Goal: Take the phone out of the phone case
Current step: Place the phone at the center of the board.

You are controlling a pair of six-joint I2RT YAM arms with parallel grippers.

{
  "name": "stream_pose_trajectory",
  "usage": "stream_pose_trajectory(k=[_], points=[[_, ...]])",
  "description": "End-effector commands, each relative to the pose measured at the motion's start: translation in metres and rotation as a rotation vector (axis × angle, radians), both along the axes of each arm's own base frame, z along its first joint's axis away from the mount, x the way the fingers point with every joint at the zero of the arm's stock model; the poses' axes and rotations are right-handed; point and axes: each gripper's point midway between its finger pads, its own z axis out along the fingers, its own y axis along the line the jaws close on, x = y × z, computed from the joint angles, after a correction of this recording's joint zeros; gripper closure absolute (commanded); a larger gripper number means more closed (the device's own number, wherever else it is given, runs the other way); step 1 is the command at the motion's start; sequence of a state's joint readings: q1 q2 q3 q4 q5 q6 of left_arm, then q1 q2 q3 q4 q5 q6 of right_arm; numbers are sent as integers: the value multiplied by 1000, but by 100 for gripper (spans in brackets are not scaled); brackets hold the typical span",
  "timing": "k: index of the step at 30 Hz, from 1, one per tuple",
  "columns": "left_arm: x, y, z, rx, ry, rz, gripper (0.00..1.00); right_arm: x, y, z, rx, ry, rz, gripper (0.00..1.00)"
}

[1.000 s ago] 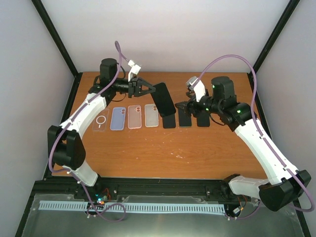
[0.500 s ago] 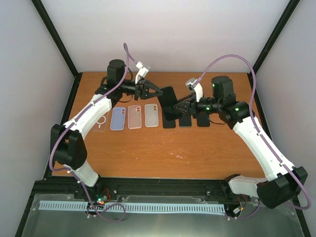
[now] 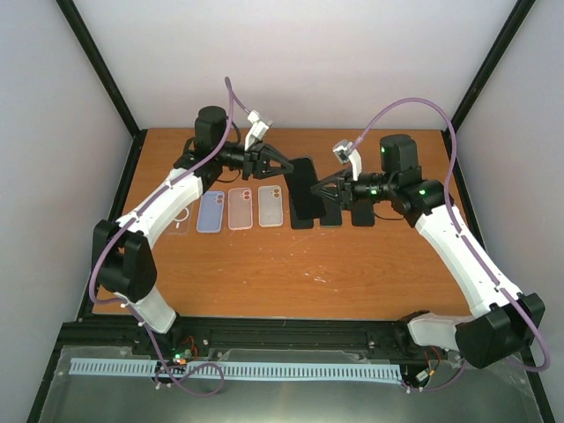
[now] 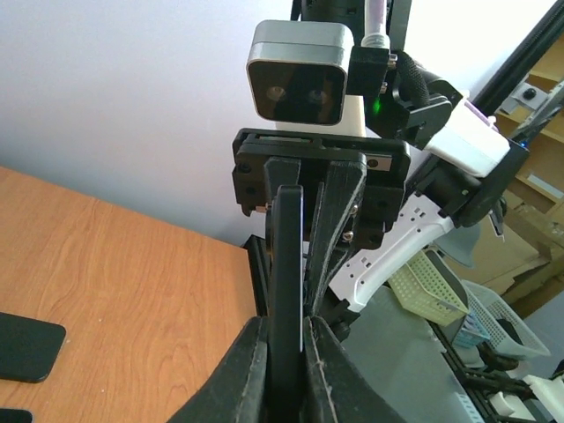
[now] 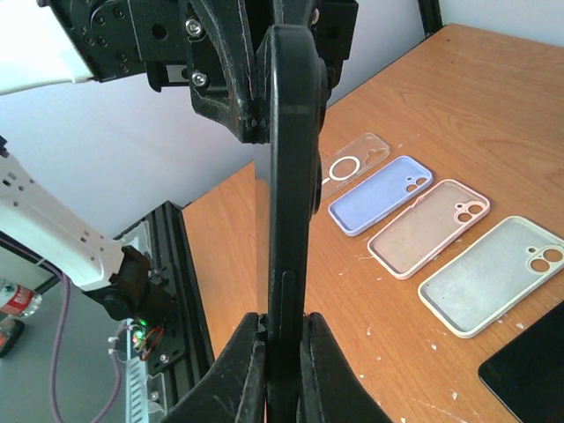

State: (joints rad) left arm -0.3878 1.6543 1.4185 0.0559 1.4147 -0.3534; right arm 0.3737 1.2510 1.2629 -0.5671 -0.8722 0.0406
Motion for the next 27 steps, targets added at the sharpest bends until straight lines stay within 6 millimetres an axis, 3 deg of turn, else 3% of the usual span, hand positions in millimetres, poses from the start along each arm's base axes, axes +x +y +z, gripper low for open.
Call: stream_pose_trajectory(k=[1, 3, 5, 6, 9, 14, 18, 27], points=[[4, -5, 22, -25, -72, 36, 81, 16, -13, -2, 28, 45, -59, 97], [6, -5, 22, -21, -72, 47, 71, 19, -19, -1, 27, 41, -77, 97], [13, -6, 22, -14, -70, 85, 32, 21, -25, 0, 26, 38, -94, 97], [17, -7, 20, -5, -65, 107, 21, 22, -27, 0, 25, 40, -100, 97], [27, -7, 19, 10, -68, 156, 1, 28, -41, -5, 7, 52, -136, 97], [32, -6, 17, 30, -77, 196, 0, 44, -77, -23, -49, 74, -225, 97], [33, -4, 14, 45, -82, 221, 0, 58, -113, -49, -136, 99, -309, 97], [32, -4, 10, 52, -76, 224, 0, 97, -214, -116, -280, 253, -501, 97]])
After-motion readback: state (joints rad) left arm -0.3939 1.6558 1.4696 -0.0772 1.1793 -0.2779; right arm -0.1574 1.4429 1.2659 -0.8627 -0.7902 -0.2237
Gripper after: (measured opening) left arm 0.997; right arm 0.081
